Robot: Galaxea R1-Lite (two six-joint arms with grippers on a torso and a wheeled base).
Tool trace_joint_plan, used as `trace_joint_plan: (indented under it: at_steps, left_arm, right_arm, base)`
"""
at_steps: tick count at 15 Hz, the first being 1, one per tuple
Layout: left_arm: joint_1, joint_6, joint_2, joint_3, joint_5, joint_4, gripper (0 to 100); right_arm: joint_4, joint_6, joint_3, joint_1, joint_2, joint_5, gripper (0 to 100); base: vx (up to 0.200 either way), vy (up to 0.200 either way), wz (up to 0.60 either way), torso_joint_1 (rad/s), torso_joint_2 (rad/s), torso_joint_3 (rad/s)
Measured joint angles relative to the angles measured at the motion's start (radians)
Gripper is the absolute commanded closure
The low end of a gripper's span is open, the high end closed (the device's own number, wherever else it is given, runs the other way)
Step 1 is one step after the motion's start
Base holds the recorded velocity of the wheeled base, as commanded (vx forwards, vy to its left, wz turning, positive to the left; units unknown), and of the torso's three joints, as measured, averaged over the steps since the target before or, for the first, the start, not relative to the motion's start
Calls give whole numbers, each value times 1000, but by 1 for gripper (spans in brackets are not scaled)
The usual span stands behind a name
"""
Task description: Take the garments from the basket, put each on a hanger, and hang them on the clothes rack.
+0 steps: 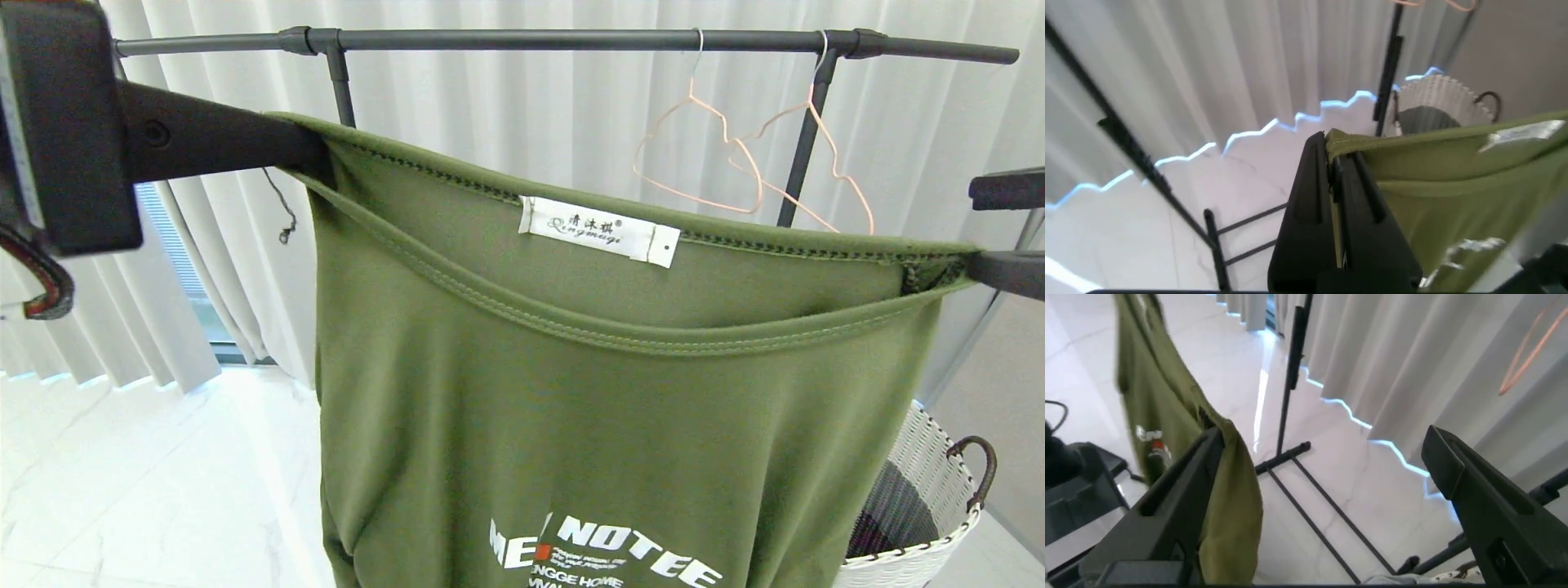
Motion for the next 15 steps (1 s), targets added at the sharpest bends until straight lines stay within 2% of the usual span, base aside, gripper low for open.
trace_joint_plan:
  at_steps: [6, 8, 10, 12, 15]
  left_arm:
    - [70, 19, -3, 41, 66, 1, 100]
    - [80, 32, -16, 63, 107, 1, 100]
    - [113, 87, -44, 110, 148, 1, 100]
    - [218, 158, -102, 197, 159, 0, 100]
    - [376, 199, -227, 390, 161, 0, 100]
  right_arm:
    - [0, 4, 37, -11, -44, 35, 0]
    - [41, -5, 54, -87, -47, -29, 0]
    - [114, -45, 65, -198, -40, -148, 0]
    - [144, -91, 84, -328, -29, -245, 0]
    - [154, -121, 131, -474, -21, -284, 0]
  base:
    - [0, 0, 0, 0, 0, 0]
    - [0, 0, 0, 0, 0, 0]
    - [0, 0, 0, 0, 0, 0]
    - [0, 0, 0, 0, 0, 0]
    - [0, 0, 0, 0, 0, 0]
